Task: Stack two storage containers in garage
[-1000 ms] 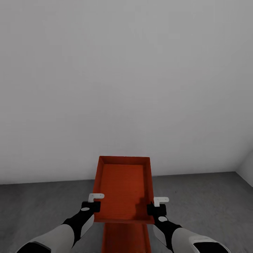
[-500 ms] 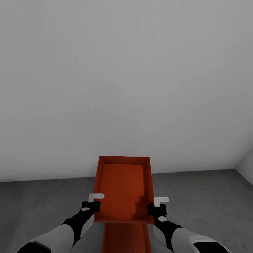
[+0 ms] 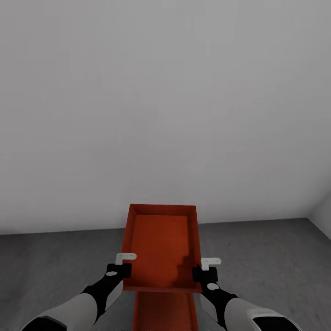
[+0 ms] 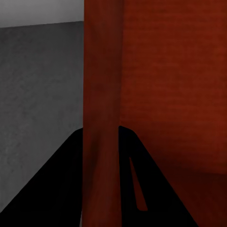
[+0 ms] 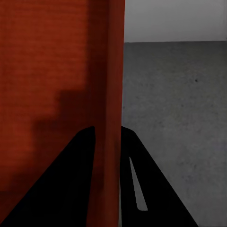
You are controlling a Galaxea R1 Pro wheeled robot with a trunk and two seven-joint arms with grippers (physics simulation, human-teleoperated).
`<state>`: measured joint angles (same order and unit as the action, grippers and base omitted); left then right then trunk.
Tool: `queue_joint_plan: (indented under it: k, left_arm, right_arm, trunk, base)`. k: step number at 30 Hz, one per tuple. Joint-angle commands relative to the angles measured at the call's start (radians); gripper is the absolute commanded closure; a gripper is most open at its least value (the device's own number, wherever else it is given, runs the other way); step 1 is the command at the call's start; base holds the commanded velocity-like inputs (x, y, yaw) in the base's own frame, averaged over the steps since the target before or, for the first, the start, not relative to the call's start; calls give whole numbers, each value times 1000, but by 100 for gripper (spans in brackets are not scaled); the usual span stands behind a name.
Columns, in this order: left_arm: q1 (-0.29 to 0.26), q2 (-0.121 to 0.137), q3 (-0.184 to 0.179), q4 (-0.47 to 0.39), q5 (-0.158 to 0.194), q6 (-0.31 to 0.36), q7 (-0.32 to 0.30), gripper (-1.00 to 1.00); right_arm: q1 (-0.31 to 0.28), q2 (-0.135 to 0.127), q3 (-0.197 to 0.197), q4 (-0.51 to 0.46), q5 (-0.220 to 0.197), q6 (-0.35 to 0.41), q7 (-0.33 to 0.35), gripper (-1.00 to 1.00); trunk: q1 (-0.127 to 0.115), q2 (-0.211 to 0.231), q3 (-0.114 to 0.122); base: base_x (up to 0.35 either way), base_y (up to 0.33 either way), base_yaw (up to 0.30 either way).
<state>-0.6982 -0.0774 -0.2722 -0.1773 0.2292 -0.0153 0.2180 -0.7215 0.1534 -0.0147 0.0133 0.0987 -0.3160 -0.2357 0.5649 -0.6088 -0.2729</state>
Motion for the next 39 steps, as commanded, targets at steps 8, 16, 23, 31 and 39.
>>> queue_joint_plan:
  k: [8, 16, 23, 31, 39]
  left_arm:
    - [-1, -1, 33, 2, 90, 0, 10, 100]
    - [-1, -1, 33, 2, 90, 0, 10, 100]
    - [-1, -1, 33, 2, 90, 0, 10, 100]
    - [-1, -2, 33, 2, 90, 0, 10, 100]
    - [-1, -2, 33, 2, 90, 0, 11, 100]
  right_arm:
    - [-1, 0, -28, -3, 6, -7, -8, 100]
    - [-1, 0, -28, -3, 6, -7, -8, 100]
    - [-1, 0, -28, -3, 6, -7, -8, 100]
    - [-1, -1, -28, -3, 6, -7, -8, 100]
    - [-1, 0, -28, -3, 6, -7, -8, 100]
  trunk:
    - [0, -1, -14]
    - [0, -1, -27]
    - [0, -1, -38]
    - [0, -1, -51]
    - [0, -1, -63]
  base:
    - [0, 0, 0]
    - [0, 0, 0]
    - [0, 0, 0]
    - [0, 0, 0]
    - [0, 0, 0]
